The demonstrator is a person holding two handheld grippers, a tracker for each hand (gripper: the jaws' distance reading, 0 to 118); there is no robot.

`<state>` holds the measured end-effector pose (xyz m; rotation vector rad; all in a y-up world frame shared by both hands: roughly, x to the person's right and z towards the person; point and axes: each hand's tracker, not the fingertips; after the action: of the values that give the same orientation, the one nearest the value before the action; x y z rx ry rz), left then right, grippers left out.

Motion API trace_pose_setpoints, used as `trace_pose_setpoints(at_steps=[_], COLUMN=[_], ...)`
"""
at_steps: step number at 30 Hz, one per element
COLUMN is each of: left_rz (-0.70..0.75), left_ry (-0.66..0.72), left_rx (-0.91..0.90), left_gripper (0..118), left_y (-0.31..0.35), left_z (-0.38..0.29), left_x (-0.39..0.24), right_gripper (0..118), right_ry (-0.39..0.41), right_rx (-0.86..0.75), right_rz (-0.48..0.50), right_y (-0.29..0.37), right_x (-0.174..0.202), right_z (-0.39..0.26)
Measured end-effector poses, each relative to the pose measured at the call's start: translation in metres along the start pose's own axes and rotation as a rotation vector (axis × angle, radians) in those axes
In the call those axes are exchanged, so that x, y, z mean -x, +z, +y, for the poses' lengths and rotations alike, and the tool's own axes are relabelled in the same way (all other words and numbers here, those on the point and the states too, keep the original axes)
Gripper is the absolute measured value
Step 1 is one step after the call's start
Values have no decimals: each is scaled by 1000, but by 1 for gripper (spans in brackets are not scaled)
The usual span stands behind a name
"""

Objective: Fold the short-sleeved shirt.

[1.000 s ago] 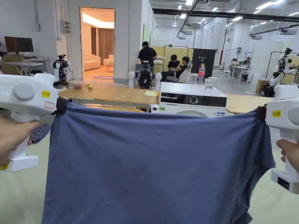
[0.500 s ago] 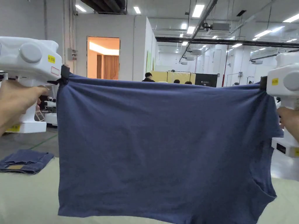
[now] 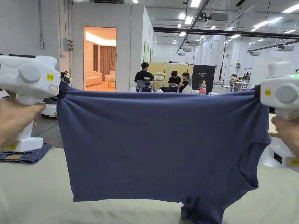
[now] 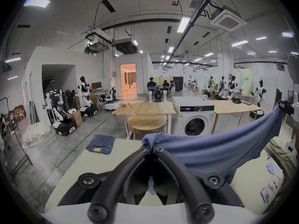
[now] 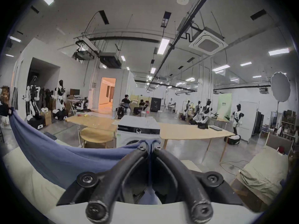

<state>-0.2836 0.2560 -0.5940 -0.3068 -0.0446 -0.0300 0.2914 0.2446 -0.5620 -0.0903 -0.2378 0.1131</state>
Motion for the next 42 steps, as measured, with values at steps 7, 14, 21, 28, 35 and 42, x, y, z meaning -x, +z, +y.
trace_pose_setpoints(at_steps=[7, 14, 21, 28, 35, 42], left_rz=[-25, -56, -80, -92, -95, -78], left_ry=[-14, 1, 51, 85, 82, 54], left_rx=[97, 90, 81, 143, 293, 473], left_gripper=[0, 0, 0, 0, 0, 0], left_y=[2, 65, 134, 176, 191, 176], left_z=[-83, -132, -194, -278, -364, -424], left_x=[-10, -16, -9, 4, 5, -3], right_gripper=[0, 0, 0, 0, 0, 0], right_ry=[31, 31, 16, 30, 52, 67], right_rx=[101, 138, 202, 318, 490, 688], right_rz=[-1, 8, 41, 75, 90, 122], right_y=[36, 107, 180, 239, 275, 278], right_x=[-3, -18, -29, -23, -17, -6], right_z=[-84, -131, -190, -259, -327, -397])
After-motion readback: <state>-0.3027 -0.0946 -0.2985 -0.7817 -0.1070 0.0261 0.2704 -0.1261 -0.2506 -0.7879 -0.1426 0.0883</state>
